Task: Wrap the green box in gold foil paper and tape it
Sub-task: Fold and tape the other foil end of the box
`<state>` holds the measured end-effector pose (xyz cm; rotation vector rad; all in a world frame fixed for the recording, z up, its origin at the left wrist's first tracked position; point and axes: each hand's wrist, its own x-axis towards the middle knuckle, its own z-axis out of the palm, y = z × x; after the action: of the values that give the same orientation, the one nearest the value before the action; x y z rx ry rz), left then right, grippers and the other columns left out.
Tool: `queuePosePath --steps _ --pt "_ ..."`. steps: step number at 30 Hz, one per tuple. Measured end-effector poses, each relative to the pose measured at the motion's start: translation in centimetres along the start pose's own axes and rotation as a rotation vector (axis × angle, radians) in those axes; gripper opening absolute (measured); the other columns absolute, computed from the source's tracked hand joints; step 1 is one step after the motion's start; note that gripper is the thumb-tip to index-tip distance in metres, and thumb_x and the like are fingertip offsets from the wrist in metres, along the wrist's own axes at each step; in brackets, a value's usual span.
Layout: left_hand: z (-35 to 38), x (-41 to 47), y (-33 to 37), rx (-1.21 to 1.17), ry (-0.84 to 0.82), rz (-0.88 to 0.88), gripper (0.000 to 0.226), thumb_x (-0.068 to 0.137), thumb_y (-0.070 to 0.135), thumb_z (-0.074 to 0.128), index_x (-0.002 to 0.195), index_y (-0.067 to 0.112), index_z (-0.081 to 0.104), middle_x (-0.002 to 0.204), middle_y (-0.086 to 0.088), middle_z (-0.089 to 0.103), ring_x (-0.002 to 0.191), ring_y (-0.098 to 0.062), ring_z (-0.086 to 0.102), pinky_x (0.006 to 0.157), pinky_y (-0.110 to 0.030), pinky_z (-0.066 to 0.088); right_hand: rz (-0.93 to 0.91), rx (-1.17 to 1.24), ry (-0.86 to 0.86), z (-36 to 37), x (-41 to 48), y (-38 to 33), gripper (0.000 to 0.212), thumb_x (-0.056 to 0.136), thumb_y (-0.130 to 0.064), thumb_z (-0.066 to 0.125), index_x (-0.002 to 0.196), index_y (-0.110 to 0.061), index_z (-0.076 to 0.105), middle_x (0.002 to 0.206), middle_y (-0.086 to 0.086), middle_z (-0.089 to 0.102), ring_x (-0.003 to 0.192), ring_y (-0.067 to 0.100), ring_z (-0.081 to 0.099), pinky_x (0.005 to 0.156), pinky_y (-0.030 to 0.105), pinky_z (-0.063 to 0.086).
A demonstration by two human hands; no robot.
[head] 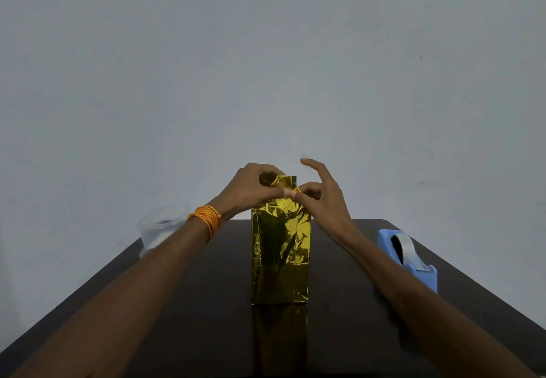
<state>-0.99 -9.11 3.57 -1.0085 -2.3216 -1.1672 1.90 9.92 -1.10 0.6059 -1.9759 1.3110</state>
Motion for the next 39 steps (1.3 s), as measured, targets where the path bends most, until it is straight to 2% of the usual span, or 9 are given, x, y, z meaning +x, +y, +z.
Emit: queuePosePath --steps 7,9,12,15,19,21,29,33,39 --pt "0.6 2.1 -0.1 -0.044 0.066 0.024 0.015 0.085 0.031 0.075 0.093 0.018 0.077 0.089 0.007 0.074 0.087 -0.01 0.069 0.081 -0.032 0.056 0.017 0.058 -0.022 -0.1 0.7 -0.1 0.063 0.091 -0.013 0.07 0.143 -0.031 0.042 0.08 0.001 0.075 0.082 0.01 0.07 0.095 0.041 0.051" --pt "0.5 2.3 -0.2 -0.043 0.075 0.018 0.016 0.084 0.032 0.076 0.088 0.017 0.077 0.085 0.005 0.074 0.084 -0.01 0.069 0.078 -0.031 0.055 0.013 0.06 -0.027 -0.2 0.7 -0.2 0.062 0.091 -0.014 0.07 0.144 -0.031 0.041 0.084 -0.001 0.076 0.088 0.01 0.07 0.096 0.038 0.051" --pt "0.5 2.4 -0.1 -0.044 0.07 0.034 0.016 0.084 0.031 0.076 0.085 0.015 0.077 0.084 0.004 0.074 0.084 -0.01 0.07 0.082 -0.035 0.058 -0.005 0.04 0.015 -0.5 0.6 -0.3 0.064 0.09 -0.016 0.072 0.145 -0.03 0.041 0.093 -0.005 0.075 0.097 0.008 0.07 0.1 0.035 0.052" --pt "0.3 2.3 0.1 -0.018 0.083 0.049 0.016 0.084 0.03 0.076 0.085 0.015 0.077 0.082 0.004 0.074 0.082 -0.011 0.07 0.081 -0.037 0.059 -0.071 0.015 0.074 -0.6 0.2 -0.5 0.067 0.087 -0.012 0.074 0.145 -0.023 0.042 0.096 -0.005 0.073 0.098 0.008 0.069 0.099 0.027 0.052" --pt "0.4 2.1 0.4 0.029 0.119 0.062 0.015 0.084 0.031 0.075 0.084 0.016 0.077 0.081 0.004 0.073 0.08 -0.01 0.069 0.076 -0.029 0.058 -0.179 -0.058 0.138 -0.2 -0.3 -0.7 0.068 0.086 -0.01 0.075 0.145 -0.019 0.043 0.097 -0.007 0.073 0.1 0.006 0.067 0.096 0.014 0.048" --pt "0.4 2.1 0.4 0.036 0.123 0.061 0.015 0.084 0.03 0.075 0.084 0.015 0.077 0.082 0.003 0.073 0.081 -0.011 0.069 0.076 -0.026 0.057 -0.222 -0.095 0.165 0.0 -0.4 -0.8 0.068 0.086 -0.009 0.076 0.145 -0.019 0.043 0.097 -0.007 0.072 0.1 0.006 0.067 0.096 0.013 0.047" --pt "0.1 1.8 0.8 0.072 0.157 0.036 0.019 0.089 0.029 0.071 0.084 0.012 0.078 0.082 0.001 0.073 0.079 -0.01 0.069 0.069 -0.018 0.052 -0.23 -0.177 0.196 0.7 -0.2 -0.9 0.068 0.086 -0.011 0.076 0.145 -0.022 0.043 0.098 -0.01 0.071 0.097 0.004 0.066 0.093 0.019 0.052" --pt "0.4 1.7 1.0 0.096 0.193 0.021 0.021 0.088 0.031 0.07 0.083 0.012 0.078 0.08 0.0 0.073 0.078 -0.011 0.068 0.07 -0.023 0.054 -0.225 -0.197 0.229 1.0 -0.4 -0.8 0.07 0.086 -0.014 0.077 0.145 -0.025 0.041 0.102 -0.013 0.069 0.098 0.001 0.065 0.093 0.018 0.051" --pt "0.5 1.6 1.3 0.083 0.19 0.013 0.019 0.088 0.031 0.071 0.081 0.015 0.078 0.078 0.003 0.073 0.077 -0.009 0.069 0.073 -0.028 0.057 -0.218 -0.195 0.195 1.1 0.0 -1.1 0.062 0.089 -0.013 0.073 0.143 -0.024 0.044 0.095 -0.011 0.072 0.096 0.006 0.067 0.093 0.027 0.054"
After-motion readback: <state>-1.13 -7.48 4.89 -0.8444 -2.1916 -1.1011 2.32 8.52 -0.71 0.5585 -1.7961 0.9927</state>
